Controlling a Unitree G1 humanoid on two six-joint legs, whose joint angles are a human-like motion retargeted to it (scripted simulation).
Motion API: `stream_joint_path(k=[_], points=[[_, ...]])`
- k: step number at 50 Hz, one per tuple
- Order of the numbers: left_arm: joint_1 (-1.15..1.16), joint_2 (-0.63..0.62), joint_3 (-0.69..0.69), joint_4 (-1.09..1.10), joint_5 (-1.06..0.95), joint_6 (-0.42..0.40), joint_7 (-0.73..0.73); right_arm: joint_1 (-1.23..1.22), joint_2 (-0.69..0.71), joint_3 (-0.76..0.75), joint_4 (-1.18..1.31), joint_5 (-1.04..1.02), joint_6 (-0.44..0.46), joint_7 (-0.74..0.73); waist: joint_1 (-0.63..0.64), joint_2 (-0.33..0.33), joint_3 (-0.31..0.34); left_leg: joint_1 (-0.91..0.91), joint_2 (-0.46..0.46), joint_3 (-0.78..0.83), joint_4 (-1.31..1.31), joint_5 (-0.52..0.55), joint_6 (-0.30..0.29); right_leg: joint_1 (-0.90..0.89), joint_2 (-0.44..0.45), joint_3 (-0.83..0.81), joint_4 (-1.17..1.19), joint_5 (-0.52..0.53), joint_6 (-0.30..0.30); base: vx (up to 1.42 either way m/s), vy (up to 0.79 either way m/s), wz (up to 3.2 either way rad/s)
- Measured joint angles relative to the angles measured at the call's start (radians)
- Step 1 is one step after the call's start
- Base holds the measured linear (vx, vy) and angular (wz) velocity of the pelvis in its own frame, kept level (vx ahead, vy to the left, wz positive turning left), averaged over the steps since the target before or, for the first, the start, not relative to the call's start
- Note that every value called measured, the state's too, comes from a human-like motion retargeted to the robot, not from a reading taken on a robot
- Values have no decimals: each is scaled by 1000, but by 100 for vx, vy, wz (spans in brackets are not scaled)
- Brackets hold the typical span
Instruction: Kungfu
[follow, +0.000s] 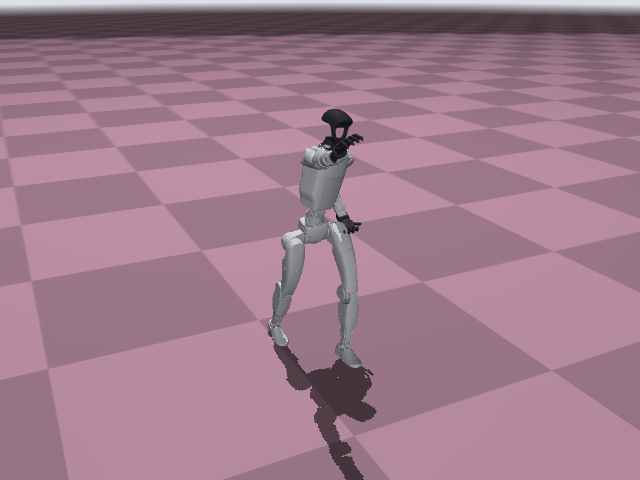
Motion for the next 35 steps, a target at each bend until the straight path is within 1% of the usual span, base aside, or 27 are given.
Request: stream_joint_path(k=[2,3,5,7,10,11,12,13,15,17,18,19,21,23,25,28,29,30,32,33,35], points=[[-7,-8,-4,9,18,-13,0,-5,6,15,-33,12,-114,1,-25,25,1,-10,0,-30,-11,25,-12,-5,26,-20,-1,-29,-22,-39,-9,56],[-10,-9,-8,15,13,-9,0,-1,14,12,-46,5,-171,-38,-34,38,0,-13,1,-41,-17,35,-18,-7,36,-26,-1,-37,-23,-26,-3,35],[-14,-6,-11,23,1,13,-10,15,27,9,-54,-5,-238,-169,-46,51,-2,-12,4,-52,-29,51,-26,-12,44,-36,1,-43,-18,-14,-1,16],[-15,2,-4,17,3,33,-30,35,39,2,-48,-15,-254,-225,-47,51,0,-4,12,-43,-41,64,-28,-14,43,-41,2,-34,-14,-13,-5,-6],[-25,19,29,-1,27,34,-38,64,48,-8,-38,-3,-262,-174,-45,45,6,6,35,-1,-42,77,-28,-11,41,-44,2,-14,-16,-2,-4,-18],[-32,25,45,-7,41,22,-29,72,50,-9,-36,13,-263,-149,-50,42,4,9,55,51,-36,61,-21,-11,38,-49,0,-5,-16,7,-2,-11],[-41,32,62,-12,56,6,-20,79,53,-10,-36,29,-264,-129,-55,38,1,15,81,117,-29,40,-5,-11,33,-55,-1,4,-15,11,-1,0],[-51,39,79,-14,76,-16,-10,85,56,-10,-36,44,-266,-116,-63,34,-4,25,114,208,-22,10,29,-12,26,-61,-3,13,-12,12,0,-7],[-83,49,117,1,139,-77,17,101,66,-22,-47,71,-273,-95,-69,30,-15,52,169,313,-7,-46,50,-9,19,-57,-5,35,2,16,3,-17],[-135,70,152,52,210,-133,45,128,71,-37,-65,92,-282,-92,-99,42,-37,47,160,289,18,-76,47,-2,27,-68,-9,70,29,29,8,26],[-163,85,168,84,243,-153,56,142,74,-38,-72,102,-288,-95,-116,46,-49,41,143,276,27,-83,56,1,26,-74,-9,95,48,45,3,42],[-201,104,184,125,283,-174,67,156,78,-45,-78,111,-294,-99,-125,52,-60,33,150,261,38,-89,56,0,44,-80,-9,129,54,43,-9,32],[-291,145,205,219,374,-216,96,189,89,-68,-86,125,-304,-104,-125,66,-78,25,192,225,59,-101,43,-10,100,-100,0,216,54,35,-33,-3],[-399,183,214,340,494,-278,148,236,109,-103,-101,148,-320,-93,-106,69,-85,42,218,176,67,-121,16,-21,144,-124,34,333,54,38,-43,-39],[-510,203,207,464,613,-358,230,279,144,-139,-131,202,-351,-52,-76,71,-80,90,232,147,52,-142,-11,-36,167,-125,98,471,54,44,-28,-71],[-688,209,184,633,718,-443,367,328,227,-133,-239,431,-460,127,-74,114,-80,214,277,190,-31,-149,-17,-87,178,-154,261,638,54,42,8,-61],[-745,213,164,671,711,-458,388,338,258,-111,-292,549,-495,209,-96,139,-86,252,283,200,-64,-147,-16,-113,177,-173,318,652,54,40,32,-8],[-803,218,141,704,692,-469,402,348,289,-83,-351,679,-526,295,-123,166,-93,289,286,209,-98,-142,-14,-143,174,-194,374,649,54,48,44,24],[-924,223,71,739,628,-466,393,364,341,-20,-484,904,-551,417,-183,210,-111,352,253,197,-161,-141,2,-210,155,-194,448,509,54,59,49,59],[-990,223,34,751,603,-462,388,375,366,6,-552,976,-561,449,-215,228,-120,385,230,186,-192,-140,10,-242,150,-186,465,463,54,60,44,87],[-1116,209,-4,762,587,-471,380,402,419,48,-687,1046,-581,468,-275,252,-131,466,176,167,-261,-134,30,-299,128,-162,479,372,54,63,39,96]])
